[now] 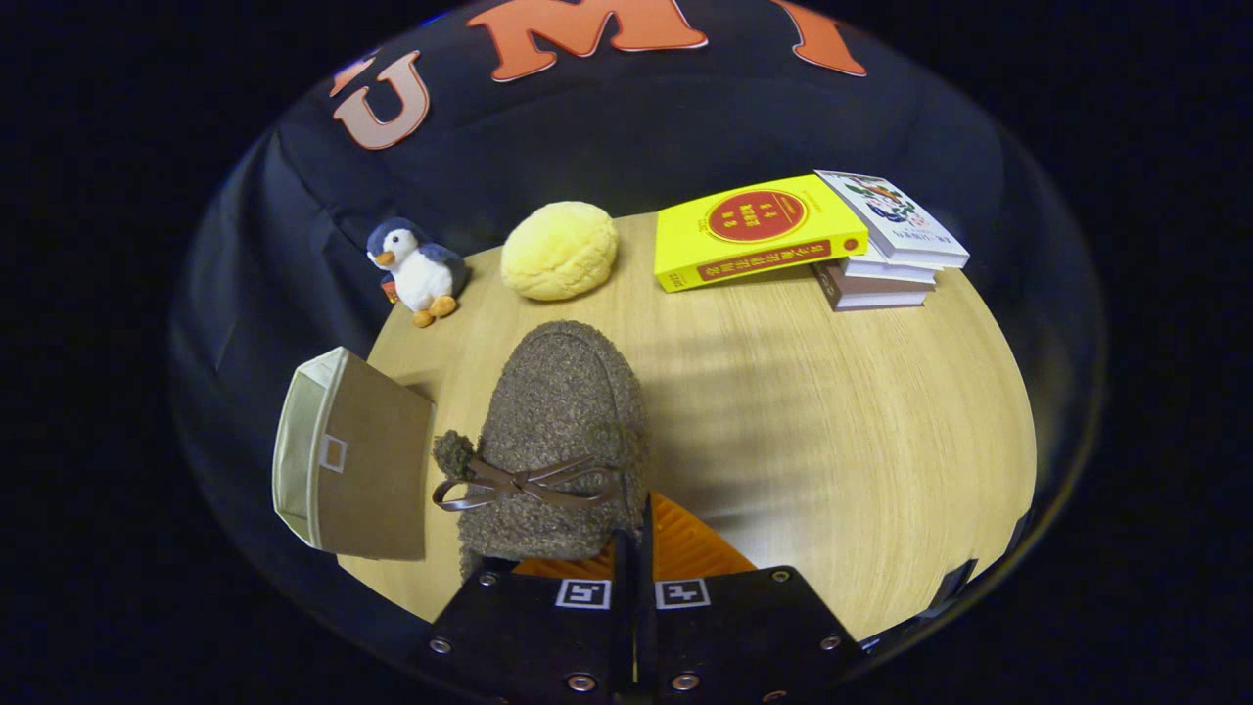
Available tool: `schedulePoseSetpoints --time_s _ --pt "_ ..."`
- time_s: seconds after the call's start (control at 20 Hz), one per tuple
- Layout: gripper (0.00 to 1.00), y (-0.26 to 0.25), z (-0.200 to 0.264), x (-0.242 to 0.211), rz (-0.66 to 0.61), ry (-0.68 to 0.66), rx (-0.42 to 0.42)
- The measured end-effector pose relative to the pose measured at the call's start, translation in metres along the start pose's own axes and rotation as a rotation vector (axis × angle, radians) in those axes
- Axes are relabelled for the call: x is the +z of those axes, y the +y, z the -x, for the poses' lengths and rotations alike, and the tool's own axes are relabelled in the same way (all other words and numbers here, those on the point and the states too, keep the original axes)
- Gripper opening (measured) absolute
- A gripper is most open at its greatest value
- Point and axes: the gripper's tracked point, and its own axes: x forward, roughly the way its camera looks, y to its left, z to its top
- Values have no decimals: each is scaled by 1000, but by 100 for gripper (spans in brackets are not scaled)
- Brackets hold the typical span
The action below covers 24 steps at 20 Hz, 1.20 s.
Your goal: Open the storage box then place both shoes into the box .Put the left shoe in first, then the right shoe, with the right side of both shoes facing outward in a uniform manner.
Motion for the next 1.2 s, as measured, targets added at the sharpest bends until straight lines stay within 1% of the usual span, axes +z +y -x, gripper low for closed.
schedulePoseSetpoints --time_s 0.4,0.55,0.7,0.8,1.0,1.2 --pt "3 143 16 21 39 -22 6" --pt "3 190 17 16 50 -13 10" --pt "3 248 15 7 57 11 70" --pt "3 277 13 2 80 27 91" --pt "3 310 -4 -4 142 46 89" --pt "3 315 -23 -18 170 85 53"
